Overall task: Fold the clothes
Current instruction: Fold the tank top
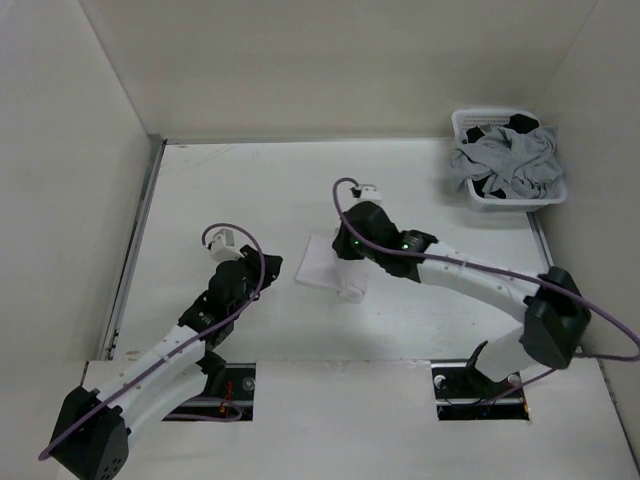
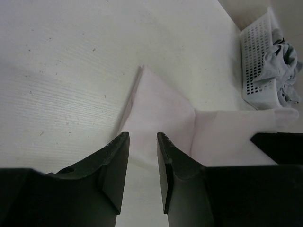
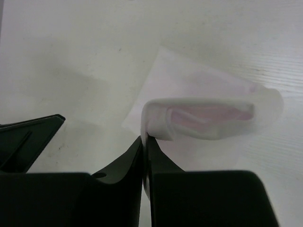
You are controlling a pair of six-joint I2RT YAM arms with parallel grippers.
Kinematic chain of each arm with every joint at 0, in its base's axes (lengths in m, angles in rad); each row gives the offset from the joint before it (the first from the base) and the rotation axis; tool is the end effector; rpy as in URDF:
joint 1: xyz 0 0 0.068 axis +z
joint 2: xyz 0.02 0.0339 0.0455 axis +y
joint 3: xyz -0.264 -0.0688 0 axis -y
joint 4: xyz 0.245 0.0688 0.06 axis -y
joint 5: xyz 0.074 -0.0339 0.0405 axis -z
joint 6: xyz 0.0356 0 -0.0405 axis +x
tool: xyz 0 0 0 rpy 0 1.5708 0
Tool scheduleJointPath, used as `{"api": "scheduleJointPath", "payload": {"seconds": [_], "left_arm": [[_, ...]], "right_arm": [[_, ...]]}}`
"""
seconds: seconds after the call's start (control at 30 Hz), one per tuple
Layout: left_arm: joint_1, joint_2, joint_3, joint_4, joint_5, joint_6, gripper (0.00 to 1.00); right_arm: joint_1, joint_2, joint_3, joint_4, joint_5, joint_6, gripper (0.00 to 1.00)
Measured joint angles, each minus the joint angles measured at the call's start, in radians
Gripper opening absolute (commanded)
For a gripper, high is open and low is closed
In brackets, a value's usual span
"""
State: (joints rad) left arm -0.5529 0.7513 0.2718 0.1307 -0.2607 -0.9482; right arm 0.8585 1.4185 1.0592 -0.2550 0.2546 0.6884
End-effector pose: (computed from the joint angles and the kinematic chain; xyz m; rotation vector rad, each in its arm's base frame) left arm 0.1529 -0.0836 0.1969 -0.5653 1.8999 -0.7537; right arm 0.2153 0.2356 0.2820 -0.0419 2.2267 0.6013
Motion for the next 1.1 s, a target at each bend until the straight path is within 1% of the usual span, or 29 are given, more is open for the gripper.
{"api": "scheduleJointPath", "payload": {"seconds": [0.03, 0.1, 0.17, 0.23, 0.27, 0.37, 0.4, 0.43, 0.47, 0.5, 0.53, 0.57, 0.67, 0.73, 0.8, 0.97, 1.1], "left_arm": [[0.006, -0.010, -0.006, 0.000, 0.004, 0.000, 0.29], [0.021, -0.027, -0.015, -0.005, 0.015, 0.000, 0.29], [0.044, -0.039, -0.018, -0.011, 0.030, 0.000, 0.29], [0.063, -0.050, -0.018, -0.015, 0.039, 0.000, 0.29], [0.071, -0.055, -0.018, -0.016, 0.042, 0.000, 0.29], [0.076, -0.052, -0.017, -0.015, 0.048, 0.001, 0.30], [0.071, -0.039, -0.014, -0.015, 0.048, 0.002, 0.30], [0.061, -0.016, -0.006, -0.013, 0.047, 0.003, 0.30], [0.047, 0.010, 0.005, -0.008, 0.047, 0.006, 0.30], [0.026, 0.048, 0.020, 0.003, 0.046, 0.009, 0.30], [0.002, 0.093, 0.037, 0.018, 0.045, 0.012, 0.30], [-0.028, 0.143, 0.056, 0.035, 0.043, 0.015, 0.30], [-0.112, 0.287, 0.112, 0.098, 0.041, 0.023, 0.30], [-0.154, 0.367, 0.137, 0.147, 0.036, 0.025, 0.30], [-0.182, 0.447, 0.155, 0.200, 0.032, 0.026, 0.29], [-0.210, 0.611, 0.179, 0.290, 0.025, 0.027, 0.29], [-0.211, 0.665, 0.172, 0.317, 0.024, 0.024, 0.29]], "right_arm": [[0.017, 0.049, 0.035, -0.004, 0.000, -0.003, 0.15], [0.049, 0.153, 0.106, -0.011, 0.001, -0.002, 0.30], [0.074, 0.260, 0.173, -0.014, 0.001, 0.002, 0.36], [0.096, 0.338, 0.216, -0.013, -0.001, 0.011, 0.46], [0.107, 0.360, 0.224, -0.011, 0.000, 0.019, 0.50], [0.129, 0.344, 0.210, 0.008, 0.000, 0.026, 0.50], [0.134, 0.316, 0.190, 0.032, 0.000, 0.027, 0.48], [0.137, 0.272, 0.159, 0.058, -0.001, 0.027, 0.41], [0.134, 0.217, 0.118, 0.082, -0.003, 0.026, 0.32], [0.123, 0.168, 0.082, 0.097, -0.006, 0.025, 0.21], [0.102, 0.117, 0.045, 0.117, -0.013, 0.026, 0.12], [0.072, 0.082, 0.014, 0.137, -0.024, 0.027, 0.09], [-0.034, 0.070, -0.053, 0.209, -0.059, 0.028, 0.08], [-0.095, 0.115, -0.097, 0.257, -0.097, 0.026, 0.09], [-0.129, 0.167, -0.134, 0.281, -0.137, 0.025, 0.09], [-0.178, 0.252, -0.172, 0.333, -0.233, 0.027, 0.09], [-0.227, 0.314, -0.170, 0.409, -0.283, 0.037, 0.09]]}}
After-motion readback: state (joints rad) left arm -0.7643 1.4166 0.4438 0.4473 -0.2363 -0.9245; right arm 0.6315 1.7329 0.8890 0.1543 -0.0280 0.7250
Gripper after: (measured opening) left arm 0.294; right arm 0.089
